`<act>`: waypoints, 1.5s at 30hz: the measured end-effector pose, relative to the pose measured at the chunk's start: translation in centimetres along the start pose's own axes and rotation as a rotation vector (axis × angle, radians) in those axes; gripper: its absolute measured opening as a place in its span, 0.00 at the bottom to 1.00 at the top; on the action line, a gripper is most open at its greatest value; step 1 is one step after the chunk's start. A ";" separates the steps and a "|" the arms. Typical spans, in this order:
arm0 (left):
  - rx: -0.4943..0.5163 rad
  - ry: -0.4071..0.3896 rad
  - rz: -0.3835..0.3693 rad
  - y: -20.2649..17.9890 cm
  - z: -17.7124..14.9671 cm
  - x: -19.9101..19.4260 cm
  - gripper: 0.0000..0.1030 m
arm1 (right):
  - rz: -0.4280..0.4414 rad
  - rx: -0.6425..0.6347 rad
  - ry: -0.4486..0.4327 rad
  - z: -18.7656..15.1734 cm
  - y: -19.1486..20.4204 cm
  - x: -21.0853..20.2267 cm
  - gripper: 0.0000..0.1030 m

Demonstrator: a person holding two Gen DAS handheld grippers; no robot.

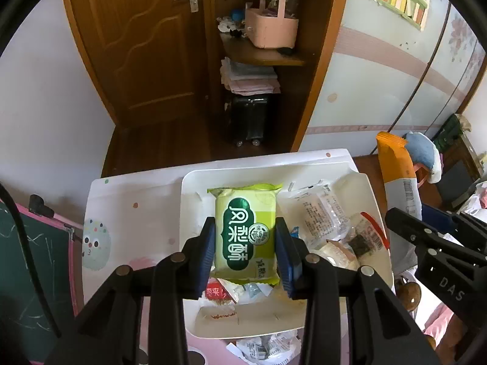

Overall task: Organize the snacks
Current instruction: 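Carry the green pack and orange bar into the white bin and open both tools, then withdraw both tools from the bin toward the white printed bag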

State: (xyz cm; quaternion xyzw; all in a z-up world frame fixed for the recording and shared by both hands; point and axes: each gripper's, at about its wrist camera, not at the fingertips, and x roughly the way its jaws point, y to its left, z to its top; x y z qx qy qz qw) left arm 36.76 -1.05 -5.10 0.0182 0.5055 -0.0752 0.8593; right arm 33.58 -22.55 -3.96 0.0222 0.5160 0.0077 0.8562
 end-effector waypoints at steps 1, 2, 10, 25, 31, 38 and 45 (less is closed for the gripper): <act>-0.002 -0.003 0.002 0.0 0.0 0.1 0.39 | 0.001 -0.003 0.002 0.1 0.1 0.2 0.41; -0.002 -0.006 0.005 0.1 0.0 0.3 0.49 | 0.003 -0.003 0.002 0.2 0.1 0.2 0.41; -0.010 -0.031 0.022 0.8 -0.4 0.3 0.85 | 0.019 0.019 0.001 0.0 0.0 1.2 0.61; -0.021 -0.048 0.025 1.6 -1.8 -1.5 0.85 | 0.046 0.047 -0.025 -1.0 0.3 0.1 0.74; -0.030 -0.070 0.021 1.6 -2.6 -3.5 0.86 | 0.052 0.036 -0.048 -1.5 0.8 -1.4 0.75; -0.040 -0.103 0.016 1.5 -4.2 -6.5 0.86 | 0.047 0.011 -0.083 -2.6 1.7 -3.8 0.75; -0.045 -0.142 0.020 1.6 -6.3 -9.7 0.86 | 0.033 -0.029 -0.136 -4.6 2.7 -7.1 0.75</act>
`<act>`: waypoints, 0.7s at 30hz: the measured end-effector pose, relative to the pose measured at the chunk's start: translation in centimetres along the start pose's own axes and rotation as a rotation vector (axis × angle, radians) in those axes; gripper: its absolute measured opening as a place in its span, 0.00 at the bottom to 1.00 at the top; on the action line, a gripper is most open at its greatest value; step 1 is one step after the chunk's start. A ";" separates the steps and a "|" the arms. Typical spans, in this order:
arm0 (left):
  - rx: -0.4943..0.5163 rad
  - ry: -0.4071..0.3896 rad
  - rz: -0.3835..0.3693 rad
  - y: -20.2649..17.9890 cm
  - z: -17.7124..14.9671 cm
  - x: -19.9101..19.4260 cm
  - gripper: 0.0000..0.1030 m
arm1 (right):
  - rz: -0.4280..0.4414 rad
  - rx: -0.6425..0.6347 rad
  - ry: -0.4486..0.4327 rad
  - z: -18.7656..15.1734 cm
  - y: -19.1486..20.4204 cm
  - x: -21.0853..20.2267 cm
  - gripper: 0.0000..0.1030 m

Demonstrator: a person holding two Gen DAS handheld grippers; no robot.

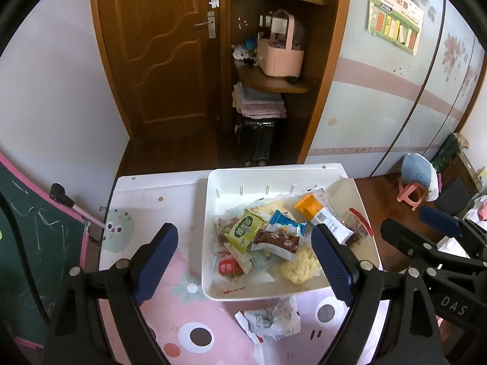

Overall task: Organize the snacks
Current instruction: 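Withdraw both tools from the bin toward the white printed bag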

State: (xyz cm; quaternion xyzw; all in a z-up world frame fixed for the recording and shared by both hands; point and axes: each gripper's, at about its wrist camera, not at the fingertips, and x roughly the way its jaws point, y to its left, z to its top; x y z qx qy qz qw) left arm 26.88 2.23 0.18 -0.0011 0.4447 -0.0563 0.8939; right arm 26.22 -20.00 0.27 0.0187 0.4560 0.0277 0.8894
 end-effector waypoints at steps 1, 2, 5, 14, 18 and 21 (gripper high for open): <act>0.001 -0.006 0.000 0.0 -0.3 -0.5 0.87 | -0.003 -0.007 -0.010 -0.3 0.2 -0.5 0.76; 0.000 -0.013 0.000 0.1 -0.7 -1.2 0.87 | -0.007 -0.016 -0.020 -0.5 0.4 -1.0 0.76; -0.001 -0.032 0.005 0.1 -1.7 -2.7 0.88 | -0.019 -0.043 -0.050 -1.4 1.0 -2.6 0.78; 0.009 -0.077 0.032 0.2 -5.2 -6.7 0.89 | -0.046 -0.139 -0.117 -4.7 3.0 -6.1 0.79; 0.006 -0.082 0.038 0.5 -7.1 -7.8 0.89 | -0.042 -0.163 -0.123 -6.2 3.6 -6.9 0.80; 0.004 -0.076 0.041 0.6 -8.3 -8.2 0.89 | -0.036 -0.178 -0.114 -7.2 3.7 -7.1 0.80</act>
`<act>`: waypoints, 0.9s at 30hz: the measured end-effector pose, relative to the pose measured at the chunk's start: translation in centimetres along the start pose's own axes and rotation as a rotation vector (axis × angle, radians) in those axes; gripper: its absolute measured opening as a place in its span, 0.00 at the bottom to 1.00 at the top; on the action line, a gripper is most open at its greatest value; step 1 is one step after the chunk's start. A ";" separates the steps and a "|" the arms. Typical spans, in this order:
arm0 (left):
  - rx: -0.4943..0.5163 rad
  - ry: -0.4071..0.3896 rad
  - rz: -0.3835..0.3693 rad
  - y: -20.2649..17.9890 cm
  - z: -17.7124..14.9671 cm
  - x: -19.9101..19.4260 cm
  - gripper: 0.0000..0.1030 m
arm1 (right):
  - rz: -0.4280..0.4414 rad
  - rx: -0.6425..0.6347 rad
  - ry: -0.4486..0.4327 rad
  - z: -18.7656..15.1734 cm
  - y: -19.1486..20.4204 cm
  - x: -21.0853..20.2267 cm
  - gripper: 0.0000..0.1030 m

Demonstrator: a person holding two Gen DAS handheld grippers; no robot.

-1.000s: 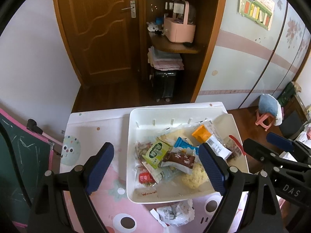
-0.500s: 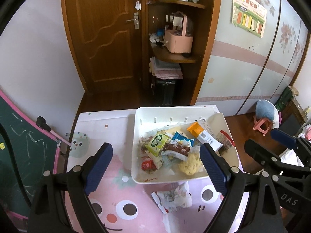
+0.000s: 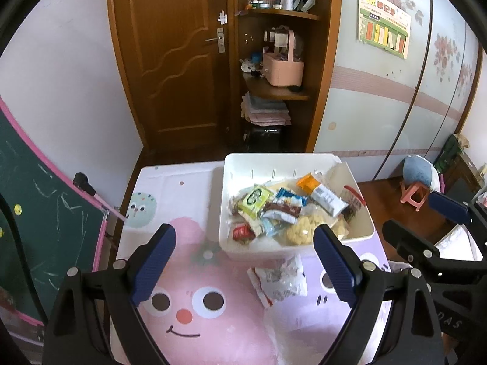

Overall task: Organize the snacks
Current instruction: 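Withdraw both tools from the bin toward the white printed bag, then grasp the white printed bag with the right tool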

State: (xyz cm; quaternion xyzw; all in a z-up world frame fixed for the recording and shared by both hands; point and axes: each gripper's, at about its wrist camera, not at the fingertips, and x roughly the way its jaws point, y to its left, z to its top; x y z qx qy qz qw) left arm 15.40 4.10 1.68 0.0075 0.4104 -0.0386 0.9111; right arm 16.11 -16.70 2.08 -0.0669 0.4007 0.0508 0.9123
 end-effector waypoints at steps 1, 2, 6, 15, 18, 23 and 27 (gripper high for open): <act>0.000 0.001 0.004 0.1 -0.6 -0.2 0.89 | 0.005 -0.005 0.002 -0.4 0.1 -0.1 0.80; 0.000 0.002 0.008 0.3 -1.1 -0.3 0.89 | 0.009 -0.010 0.004 -0.7 0.2 -0.2 0.80; -0.005 0.010 0.020 1.1 -3.3 -0.3 0.89 | 0.025 -0.030 0.034 -2.2 0.4 0.1 0.80; -0.033 0.081 0.055 3.5 -8.1 2.8 0.89 | 0.134 -0.056 0.141 -6.7 1.4 3.3 0.80; -0.064 0.111 0.066 4.6 -9.5 4.4 0.89 | 0.179 -0.036 0.183 -8.3 1.6 4.9 0.80; -0.133 0.155 0.081 7.2 -11.8 7.0 0.89 | 0.222 0.000 0.239 -9.9 1.8 8.1 0.80; -0.202 0.185 0.094 9.7 -13.8 8.7 0.89 | 0.223 -0.001 0.276 -10.6 2.5 11.3 0.80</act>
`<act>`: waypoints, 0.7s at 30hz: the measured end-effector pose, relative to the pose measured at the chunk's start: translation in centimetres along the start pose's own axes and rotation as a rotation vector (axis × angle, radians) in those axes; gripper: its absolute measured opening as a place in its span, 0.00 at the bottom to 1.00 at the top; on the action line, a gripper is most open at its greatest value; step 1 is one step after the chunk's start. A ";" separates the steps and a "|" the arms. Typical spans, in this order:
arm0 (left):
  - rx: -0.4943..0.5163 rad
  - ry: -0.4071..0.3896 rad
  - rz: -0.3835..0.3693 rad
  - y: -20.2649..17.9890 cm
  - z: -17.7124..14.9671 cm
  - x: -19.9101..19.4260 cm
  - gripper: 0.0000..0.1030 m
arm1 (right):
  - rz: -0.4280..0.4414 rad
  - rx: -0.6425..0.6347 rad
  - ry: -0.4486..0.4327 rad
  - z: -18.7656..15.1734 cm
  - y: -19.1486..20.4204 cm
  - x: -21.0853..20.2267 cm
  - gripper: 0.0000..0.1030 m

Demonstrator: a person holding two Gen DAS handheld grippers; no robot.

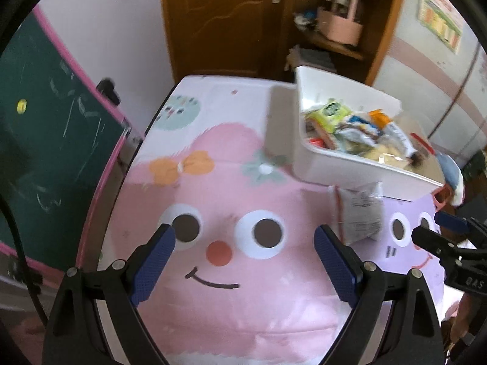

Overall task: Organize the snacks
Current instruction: 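Grasp the white printed bag with the right tool, then lift the white bag into the bin and open the right tool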

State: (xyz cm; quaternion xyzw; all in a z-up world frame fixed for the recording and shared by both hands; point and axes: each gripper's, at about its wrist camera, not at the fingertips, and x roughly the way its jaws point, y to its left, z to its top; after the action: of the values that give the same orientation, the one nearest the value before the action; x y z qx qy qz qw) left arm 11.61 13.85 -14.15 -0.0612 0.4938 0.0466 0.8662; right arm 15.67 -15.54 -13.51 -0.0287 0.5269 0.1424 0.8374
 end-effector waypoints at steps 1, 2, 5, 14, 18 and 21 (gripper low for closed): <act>-0.013 0.006 0.006 0.6 -0.2 0.5 0.89 | -0.008 0.000 0.011 0.1 0.0 0.8 0.80; -0.027 0.015 0.013 1.2 -0.3 1.1 0.89 | -0.013 0.001 0.023 0.2 0.0 1.6 0.80; -0.061 0.047 0.033 2.8 -0.6 2.8 0.89 | -0.015 0.007 0.053 0.7 0.0 4.2 0.80; -0.048 0.092 0.039 2.6 0.2 6.5 0.89 | -0.026 -0.011 0.112 1.8 0.7 9.8 0.80; -0.019 0.098 0.025 1.5 1.1 7.5 0.89 | -0.033 -0.021 0.137 1.8 1.2 11.4 0.80; -0.001 0.101 0.013 0.8 1.5 7.9 0.89 | -0.019 -0.016 0.139 1.7 1.3 12.1 0.76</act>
State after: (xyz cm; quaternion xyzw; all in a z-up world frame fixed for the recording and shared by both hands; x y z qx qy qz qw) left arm 16.85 15.02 -20.25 -0.0608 0.5374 0.0495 0.8397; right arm 21.71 -11.44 -23.43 -0.0502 0.5823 0.1361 0.7999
